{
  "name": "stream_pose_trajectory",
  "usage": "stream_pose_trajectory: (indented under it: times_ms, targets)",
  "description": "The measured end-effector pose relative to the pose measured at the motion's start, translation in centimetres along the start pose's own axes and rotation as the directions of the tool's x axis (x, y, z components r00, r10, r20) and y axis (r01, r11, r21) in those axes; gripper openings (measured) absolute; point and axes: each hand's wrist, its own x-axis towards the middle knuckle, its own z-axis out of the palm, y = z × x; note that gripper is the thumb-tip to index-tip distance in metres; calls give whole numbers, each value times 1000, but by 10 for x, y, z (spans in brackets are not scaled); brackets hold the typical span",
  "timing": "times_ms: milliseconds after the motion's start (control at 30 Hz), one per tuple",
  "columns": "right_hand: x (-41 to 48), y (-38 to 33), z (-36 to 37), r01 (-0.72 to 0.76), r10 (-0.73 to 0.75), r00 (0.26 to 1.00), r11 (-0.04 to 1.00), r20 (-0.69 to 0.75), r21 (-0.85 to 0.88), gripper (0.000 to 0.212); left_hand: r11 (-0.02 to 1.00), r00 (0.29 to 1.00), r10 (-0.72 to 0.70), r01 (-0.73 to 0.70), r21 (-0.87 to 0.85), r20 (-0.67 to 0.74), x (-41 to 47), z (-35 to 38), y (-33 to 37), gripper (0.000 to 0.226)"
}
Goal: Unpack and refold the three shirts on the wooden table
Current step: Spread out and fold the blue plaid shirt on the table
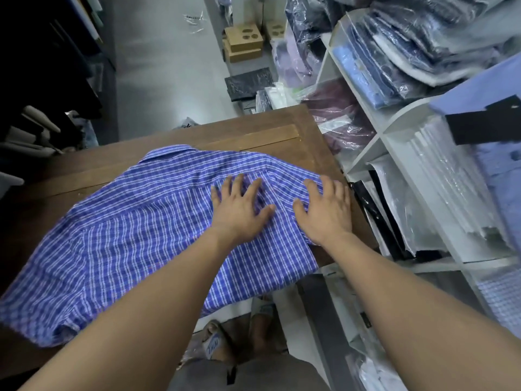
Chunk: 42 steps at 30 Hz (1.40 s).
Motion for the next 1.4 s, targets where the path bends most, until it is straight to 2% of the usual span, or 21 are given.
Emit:
stream_pose_trajectory:
  times_ms: [33, 100, 167, 300, 400, 500, 667, 800, 867, 933, 1000, 1033, 1100, 1200, 1400]
  targets:
    - [2, -11, -2, 38, -37, 999, 999, -34, 30, 55, 1000, 994, -27, 26, -11, -105, -4, -2, -5, 68]
    - [8, -36, -4, 134, -133, 991, 988, -12, 77, 53, 992, 959, -126, 126, -17, -255, -14, -8, -18, 59]
    - [14, -62, -5, 228, -235, 971, 967, 47, 118, 55, 958, 913, -285, 281, -56, -291, -25, -15, -37, 58]
    - [23, -106, 5, 293, -312, 921, 949, 234, 112, 63, 806, 778, -591, 575, -138, -212, -53, -29, -90, 63]
    - [28, -126, 16, 186, -172, 903, 982, 393, 2, 68, 683, 692, -722, 707, -185, -20, -83, -29, -139, 68]
    - [30, -141, 19, 112, -84, 901, 993, 425, -40, 73, 674, 693, -716, 718, -173, 87, -107, -25, -174, 76]
    - [32, -151, 16, 44, -18, 906, 998, 423, -51, 86, 683, 704, -700, 709, -177, 118, -97, -37, -186, 91]
    - [35, -153, 15, 45, -1, 911, 994, 411, -95, 91, 672, 689, -717, 723, -158, 102, -89, -40, -187, 87]
    - [34, -154, 16, 94, -43, 940, 986, 340, -135, 91, 690, 697, -717, 713, -128, 13, -86, -41, -179, 82]
    - [33, -158, 18, 207, -166, 954, 967, 252, -146, 87, 767, 764, -640, 632, -107, -80, -79, -38, -170, 78]
    - [37, -164, 20, 300, -263, 933, 946, 244, -125, 83, 832, 828, -554, 548, -91, -83, -70, -35, -163, 79]
    - [41, -166, 20, 311, -276, 926, 944, 258, -106, 82, 835, 835, -547, 541, -101, -55, -63, -36, -161, 82]
    - [51, -166, 24, 289, -257, 920, 955, 296, -66, 81, 801, 808, -589, 584, -130, 0, -51, -38, -159, 90]
    - [68, -166, 30, 232, -197, 919, 970, 340, -66, 81, 779, 782, -623, 623, -75, 32, -37, -45, -164, 95]
    - [87, -169, 34, 242, -198, 915, 967, 352, -86, 85, 789, 794, -608, 606, -106, 16, -16, -51, -174, 71]
